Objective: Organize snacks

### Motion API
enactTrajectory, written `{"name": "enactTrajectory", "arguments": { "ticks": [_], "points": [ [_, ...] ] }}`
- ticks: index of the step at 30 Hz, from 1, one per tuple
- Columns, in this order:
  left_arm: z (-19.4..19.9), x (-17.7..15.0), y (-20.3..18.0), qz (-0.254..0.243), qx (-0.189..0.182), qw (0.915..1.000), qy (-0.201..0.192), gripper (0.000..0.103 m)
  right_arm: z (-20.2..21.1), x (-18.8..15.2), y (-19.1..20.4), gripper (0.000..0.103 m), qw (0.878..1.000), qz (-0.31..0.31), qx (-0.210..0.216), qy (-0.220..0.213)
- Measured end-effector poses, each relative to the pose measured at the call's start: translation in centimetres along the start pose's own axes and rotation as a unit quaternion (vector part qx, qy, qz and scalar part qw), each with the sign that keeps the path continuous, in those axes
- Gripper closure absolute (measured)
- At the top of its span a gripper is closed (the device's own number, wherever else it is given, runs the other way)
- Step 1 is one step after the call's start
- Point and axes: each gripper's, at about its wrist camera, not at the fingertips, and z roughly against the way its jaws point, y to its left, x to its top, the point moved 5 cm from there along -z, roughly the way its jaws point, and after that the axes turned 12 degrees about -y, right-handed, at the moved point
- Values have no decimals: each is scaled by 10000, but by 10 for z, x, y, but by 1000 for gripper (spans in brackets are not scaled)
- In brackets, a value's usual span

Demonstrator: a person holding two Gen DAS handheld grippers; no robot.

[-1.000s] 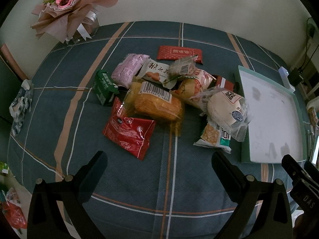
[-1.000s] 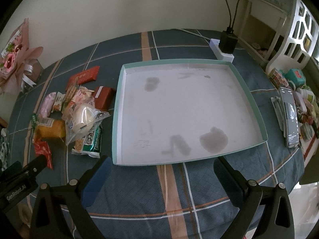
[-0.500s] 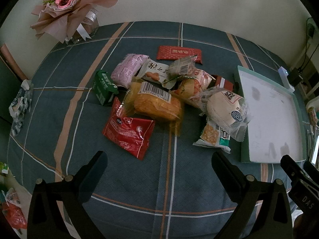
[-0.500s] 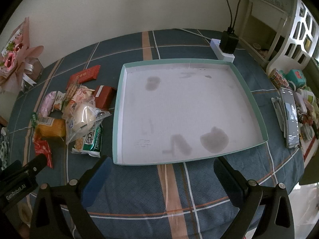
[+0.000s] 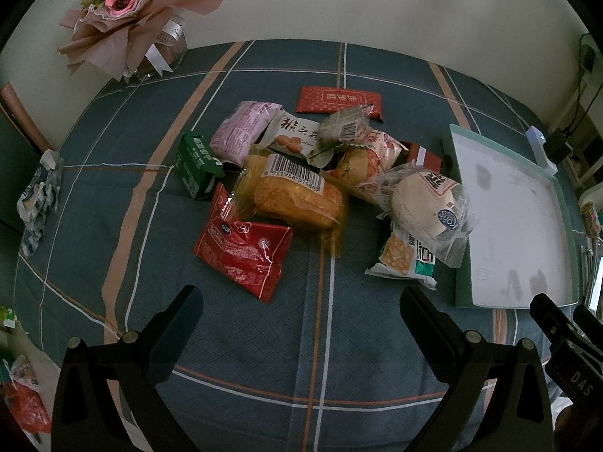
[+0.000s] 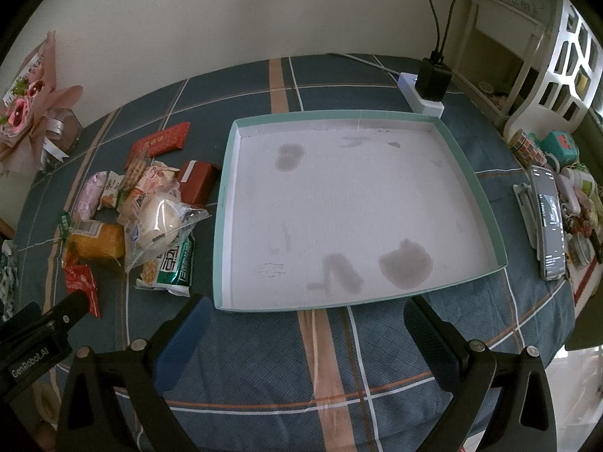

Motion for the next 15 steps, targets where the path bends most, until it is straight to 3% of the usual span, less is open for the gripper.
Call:
{"name": "enactTrajectory", "arguments": {
  "ticks": [15],
  "points": [
    [0, 0, 0, 2, -4, 10000, -2, 0, -1, 1, -1, 0, 10000, 0, 1, 3]
  ]
}}
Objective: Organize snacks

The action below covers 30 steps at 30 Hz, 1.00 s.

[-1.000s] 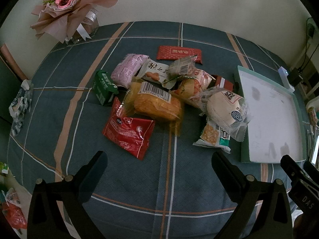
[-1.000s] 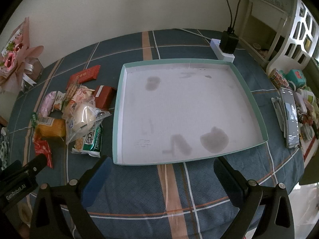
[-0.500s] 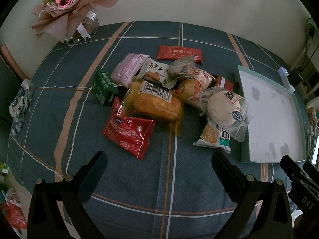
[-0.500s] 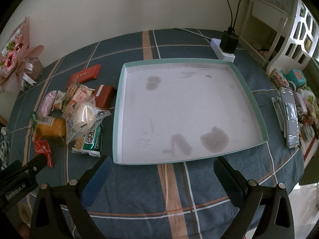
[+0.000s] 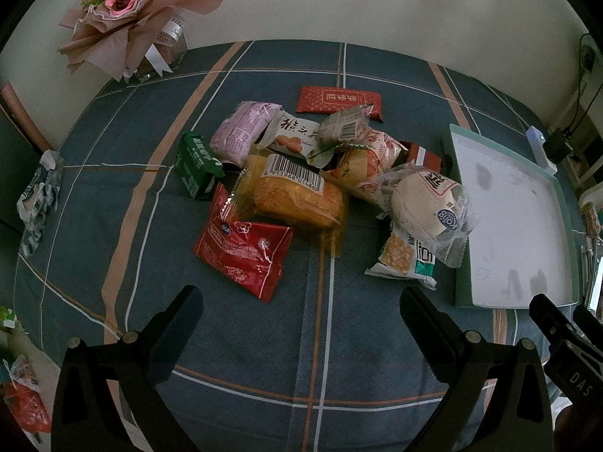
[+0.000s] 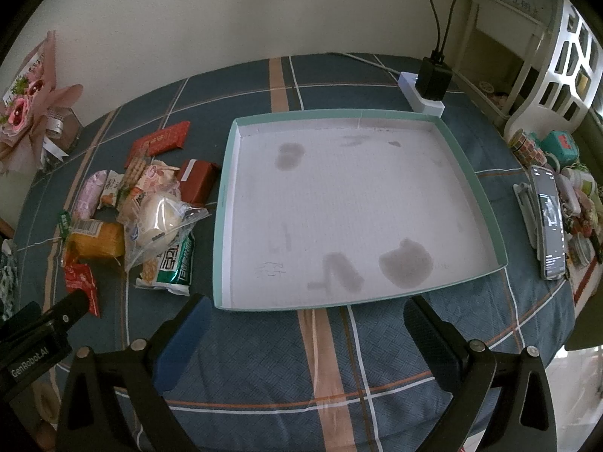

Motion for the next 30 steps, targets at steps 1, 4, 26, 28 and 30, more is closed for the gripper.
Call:
{"name": "enactTrajectory", "arguments": {
  "ticks": [1, 4, 26, 28, 30],
  "points": [
    [0, 0, 0, 0, 1, 10000, 0, 0, 0, 0, 0, 0, 10000, -2, 1, -1],
    [0, 0, 0, 0, 2, 10000, 7, 0, 0, 0, 0, 0, 10000, -2, -2, 2],
    [-37, 40, 26, 1027, 8, 9937, 444, 0, -22, 24, 47, 0, 9982, 79, 582, -92],
    [-41, 47, 32, 1135, 75, 9925, 442, 0, -26, 29, 54, 0, 9974, 35, 706, -102],
    [-44, 52, 36, 1212, 100, 9916, 439, 0, -29, 35, 60, 0, 9970, 45, 757, -141]
  ]
}}
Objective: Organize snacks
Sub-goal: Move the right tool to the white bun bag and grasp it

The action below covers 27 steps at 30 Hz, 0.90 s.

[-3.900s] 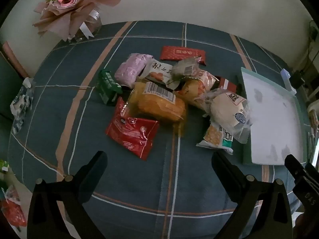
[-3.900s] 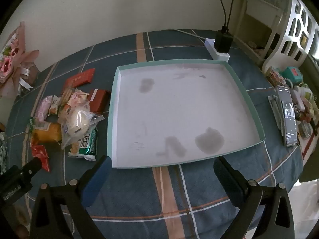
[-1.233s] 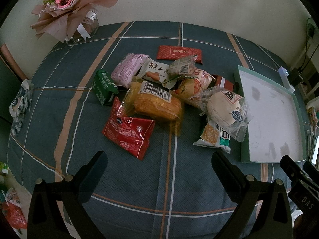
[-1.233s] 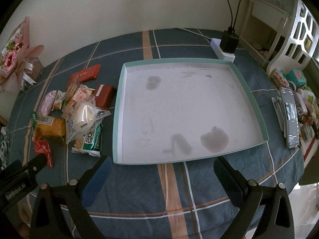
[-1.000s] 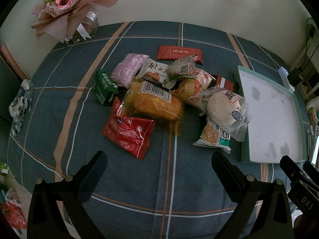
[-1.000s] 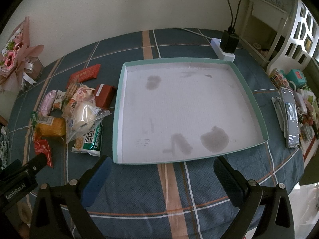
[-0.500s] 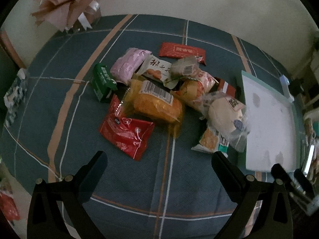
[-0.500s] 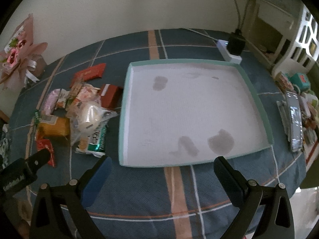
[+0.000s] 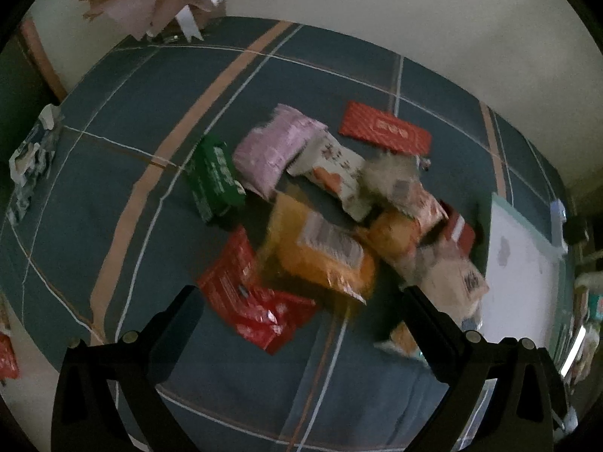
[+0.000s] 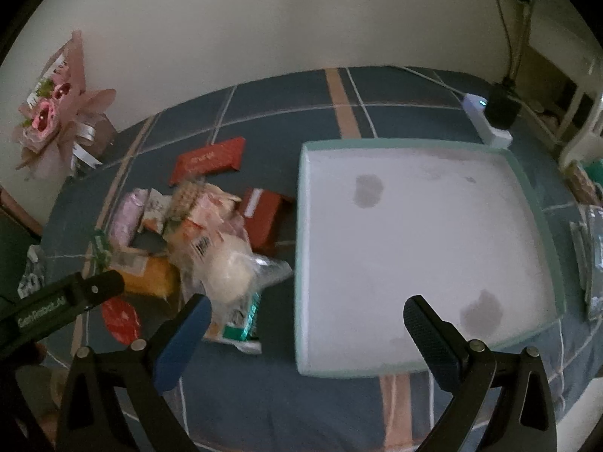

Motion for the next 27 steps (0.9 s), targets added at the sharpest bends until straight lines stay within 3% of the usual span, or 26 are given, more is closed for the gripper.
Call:
{"name": "enactTrajectory", "arguments": {
  "ticks": [13, 27],
  "points": [
    [-23, 28, 0, 392, 109, 9991, 137, 0, -38, 22, 34, 0, 9993, 92, 285, 214],
    [-62, 5, 1, 540, 142, 9963, 657, 0, -67, -3, 57, 0, 9958, 473, 384, 679]
  ]
}}
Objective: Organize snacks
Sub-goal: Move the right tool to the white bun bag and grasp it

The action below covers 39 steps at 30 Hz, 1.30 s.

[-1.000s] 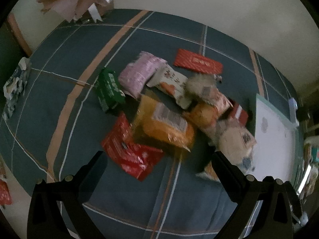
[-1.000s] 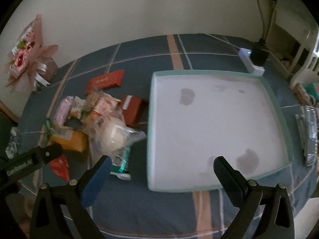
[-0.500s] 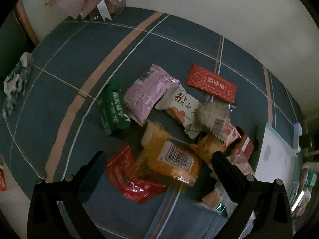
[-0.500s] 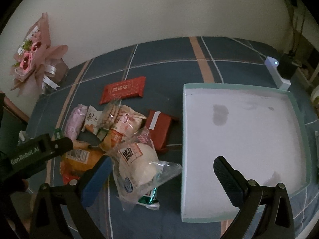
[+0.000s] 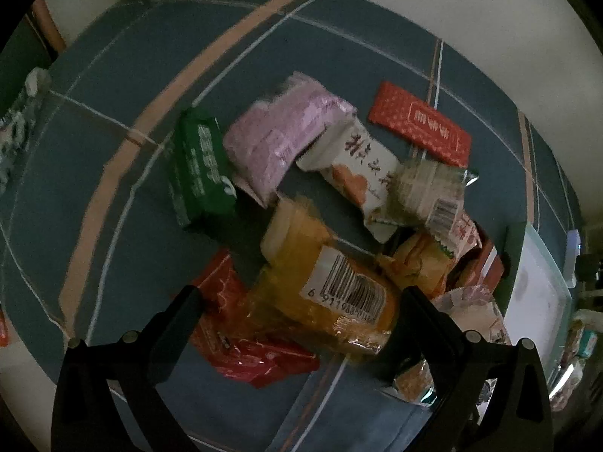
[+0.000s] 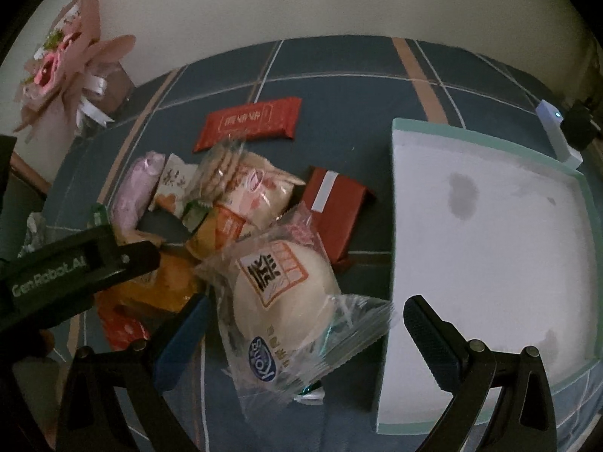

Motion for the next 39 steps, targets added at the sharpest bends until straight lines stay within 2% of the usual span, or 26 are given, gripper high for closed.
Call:
{"name": "enactTrajectory", "arguments": {
  "ticks": [3, 6, 15, 17, 23, 39],
  "points": [
    [-3, -1, 2, 26, 76, 10000, 25, 0, -3, -3, 0, 1, 10000, -16, 7, 31],
    [-3, -1, 2, 21, 94, 10000, -6, 1, -5, -4, 1, 7, 10000, 10, -13, 39],
    [9, 5, -8, -186, 135, 9996, -174, 26, -2, -1, -7, 17, 9997, -248, 1, 49],
    [13, 6, -12, -250, 89, 9994, -221, 40, -1, -1, -8, 19, 9997, -245, 7, 65],
    [11, 8, -16, -275, 59, 9992, -271, 52, 0, -1, -12, 22, 9995, -302, 46, 116],
    [30, 2, -11, -144, -226, 9993, -253, 63, 13, 1, -15, 25, 9997, -221, 28, 140]
  ]
}}
